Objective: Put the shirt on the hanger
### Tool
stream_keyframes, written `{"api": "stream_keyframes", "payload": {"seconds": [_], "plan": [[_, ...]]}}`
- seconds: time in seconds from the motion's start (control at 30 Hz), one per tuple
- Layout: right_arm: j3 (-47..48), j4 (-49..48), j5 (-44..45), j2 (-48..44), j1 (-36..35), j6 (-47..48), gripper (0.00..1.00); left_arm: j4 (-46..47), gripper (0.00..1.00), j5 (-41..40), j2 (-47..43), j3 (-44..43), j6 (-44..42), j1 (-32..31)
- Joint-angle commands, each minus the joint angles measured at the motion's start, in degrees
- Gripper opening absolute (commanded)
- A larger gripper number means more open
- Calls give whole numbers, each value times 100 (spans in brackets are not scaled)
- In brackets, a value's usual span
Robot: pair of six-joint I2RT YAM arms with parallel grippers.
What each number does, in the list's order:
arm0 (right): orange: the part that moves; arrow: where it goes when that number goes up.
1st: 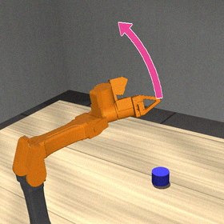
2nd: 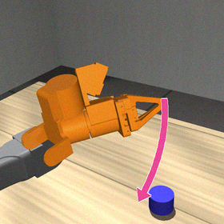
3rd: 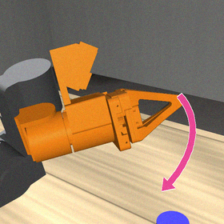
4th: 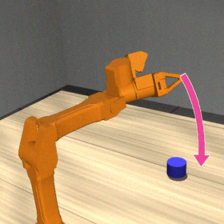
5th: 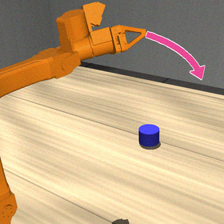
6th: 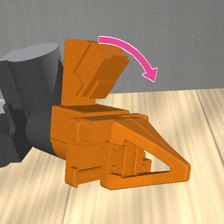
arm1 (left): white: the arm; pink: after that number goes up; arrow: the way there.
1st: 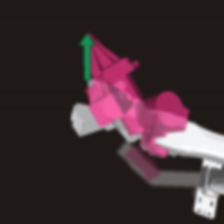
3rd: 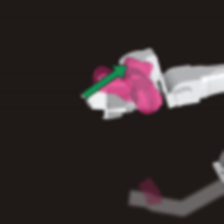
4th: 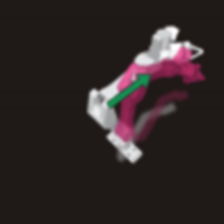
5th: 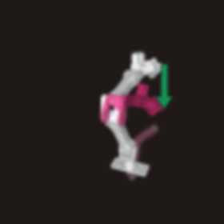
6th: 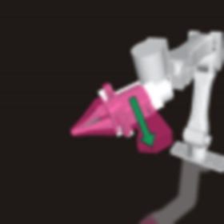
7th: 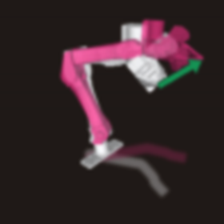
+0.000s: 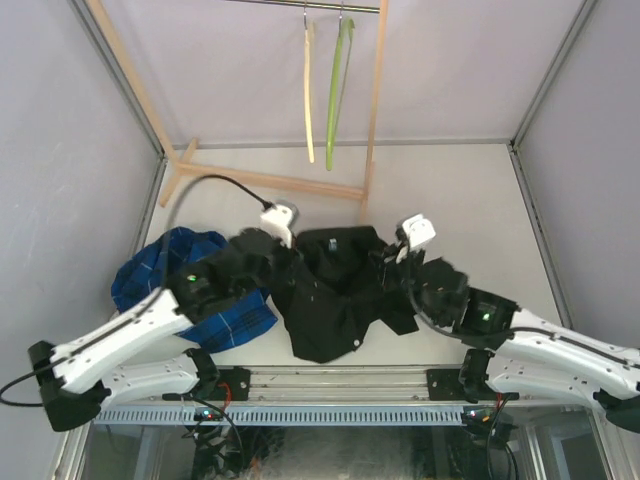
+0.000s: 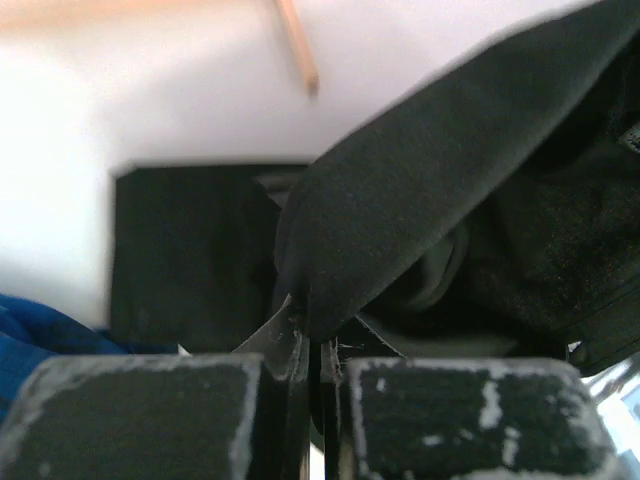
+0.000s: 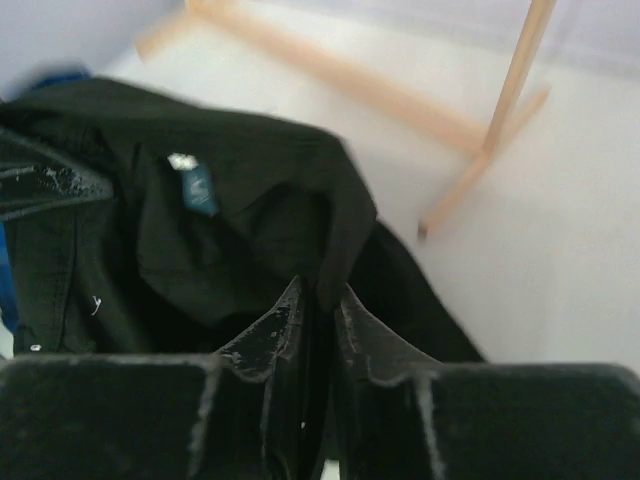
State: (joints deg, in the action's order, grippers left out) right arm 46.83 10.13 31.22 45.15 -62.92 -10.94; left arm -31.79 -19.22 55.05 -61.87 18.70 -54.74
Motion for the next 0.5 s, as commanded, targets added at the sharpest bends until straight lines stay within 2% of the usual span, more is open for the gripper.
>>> {"api": "stream_keyframes", "payload": {"seconds": [0.0, 0.1, 0.2, 0.3, 0.47], "plan": [[-891, 116, 31, -76, -367, -1415, 26, 1331, 0, 730, 184, 1258, 953, -237], [-1189, 505, 36, -116, -500, -1642, 46, 1657, 0, 716, 278, 1708, 1163, -340], [-1275, 959, 56, -295, -498, -1734, 58, 1764, 0, 684, 254, 1911, 1256, -353], [-1235, 1233, -55, -555, -219, -1609, 63, 1753, 0, 635, 236, 1963, 1260, -353], [-1080, 1392, -1031, -762, 607, -1589, 63, 1673, 0, 589, 297, 1853, 1235, -349]]}}
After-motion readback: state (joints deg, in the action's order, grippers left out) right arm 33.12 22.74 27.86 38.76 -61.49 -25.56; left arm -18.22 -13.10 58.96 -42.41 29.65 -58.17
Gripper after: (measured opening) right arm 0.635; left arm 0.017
